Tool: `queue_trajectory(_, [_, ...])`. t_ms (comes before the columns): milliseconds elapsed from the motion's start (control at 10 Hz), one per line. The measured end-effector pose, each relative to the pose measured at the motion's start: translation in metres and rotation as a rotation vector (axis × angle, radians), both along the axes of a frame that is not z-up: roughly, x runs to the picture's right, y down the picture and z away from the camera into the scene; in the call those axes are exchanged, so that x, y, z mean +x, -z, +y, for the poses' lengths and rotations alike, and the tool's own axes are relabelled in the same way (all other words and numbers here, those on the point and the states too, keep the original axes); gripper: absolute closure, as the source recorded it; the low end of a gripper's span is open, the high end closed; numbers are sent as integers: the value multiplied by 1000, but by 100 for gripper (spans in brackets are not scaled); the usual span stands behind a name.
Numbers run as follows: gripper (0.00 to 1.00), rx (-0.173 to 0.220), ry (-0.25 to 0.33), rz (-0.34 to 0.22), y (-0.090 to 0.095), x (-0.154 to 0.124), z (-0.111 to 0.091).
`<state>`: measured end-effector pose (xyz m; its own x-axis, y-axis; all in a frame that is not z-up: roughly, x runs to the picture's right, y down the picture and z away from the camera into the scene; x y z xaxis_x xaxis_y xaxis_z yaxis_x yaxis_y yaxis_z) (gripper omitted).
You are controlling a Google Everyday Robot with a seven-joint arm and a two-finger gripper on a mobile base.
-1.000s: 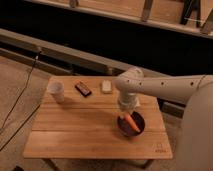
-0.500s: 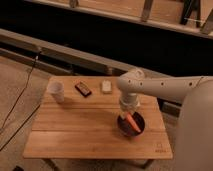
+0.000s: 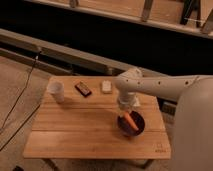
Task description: Place the pepper in the ceramic bowl
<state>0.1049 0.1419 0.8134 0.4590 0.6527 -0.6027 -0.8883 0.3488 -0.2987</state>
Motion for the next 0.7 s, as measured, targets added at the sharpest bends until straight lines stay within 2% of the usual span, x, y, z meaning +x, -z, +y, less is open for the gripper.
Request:
queue_trajectory(400, [20,1,6,0,-1,-5,-1])
queue_trajectory(700, [20,9,18,6,12,-9,-11])
